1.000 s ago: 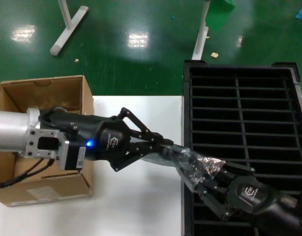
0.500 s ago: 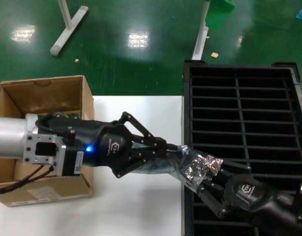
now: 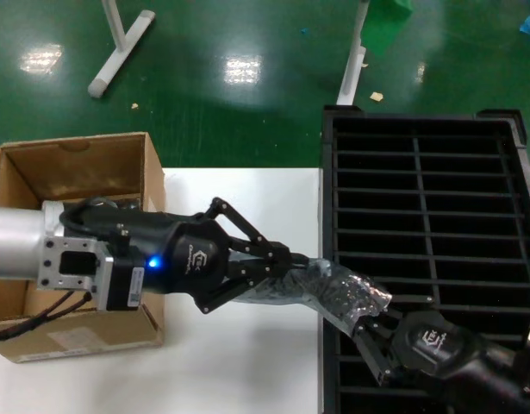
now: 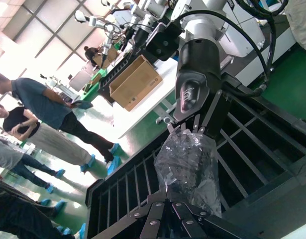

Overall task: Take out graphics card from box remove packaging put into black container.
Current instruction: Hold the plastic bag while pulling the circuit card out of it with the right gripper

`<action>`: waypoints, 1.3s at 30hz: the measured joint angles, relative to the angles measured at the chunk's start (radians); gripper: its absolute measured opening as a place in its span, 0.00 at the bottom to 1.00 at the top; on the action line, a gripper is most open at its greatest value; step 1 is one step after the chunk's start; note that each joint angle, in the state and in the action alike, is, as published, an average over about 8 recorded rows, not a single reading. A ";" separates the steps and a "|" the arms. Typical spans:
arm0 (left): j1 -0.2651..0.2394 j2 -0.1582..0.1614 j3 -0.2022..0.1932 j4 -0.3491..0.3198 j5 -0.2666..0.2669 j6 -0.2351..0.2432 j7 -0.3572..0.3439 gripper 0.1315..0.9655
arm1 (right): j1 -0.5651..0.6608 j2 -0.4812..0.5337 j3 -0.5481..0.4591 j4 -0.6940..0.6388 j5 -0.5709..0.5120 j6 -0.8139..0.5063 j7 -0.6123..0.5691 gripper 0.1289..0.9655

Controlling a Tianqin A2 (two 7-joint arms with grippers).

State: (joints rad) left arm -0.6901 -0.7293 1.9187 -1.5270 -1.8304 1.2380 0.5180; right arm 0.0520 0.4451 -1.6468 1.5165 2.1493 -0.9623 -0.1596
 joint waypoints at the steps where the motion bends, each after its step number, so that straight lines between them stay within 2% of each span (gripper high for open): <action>1: 0.001 0.000 0.000 -0.001 0.000 -0.001 -0.001 0.01 | -0.001 0.001 0.000 0.001 0.000 0.000 0.000 0.09; 6: 0.004 0.001 -0.001 -0.005 -0.001 -0.005 -0.005 0.01 | -0.003 0.005 0.003 0.006 0.003 -0.001 0.005 0.03; 16: -0.006 0.002 -0.004 0.022 0.002 -0.004 0.008 0.01 | -0.001 0.014 0.011 0.004 0.009 -0.005 0.008 0.02; 28: -0.005 0.006 -0.008 0.032 -0.004 -0.002 0.019 0.01 | 0.012 -0.004 0.038 -0.028 0.026 -0.047 -0.071 0.03; 39: 0.013 0.003 -0.009 0.011 -0.012 0.001 0.018 0.01 | 0.008 -0.005 0.041 -0.039 0.043 -0.107 -0.116 0.16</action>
State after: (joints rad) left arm -0.6770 -0.7258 1.9096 -1.5163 -1.8423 1.2392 0.5356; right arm 0.0602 0.4401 -1.6054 1.4771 2.1922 -1.0690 -0.2760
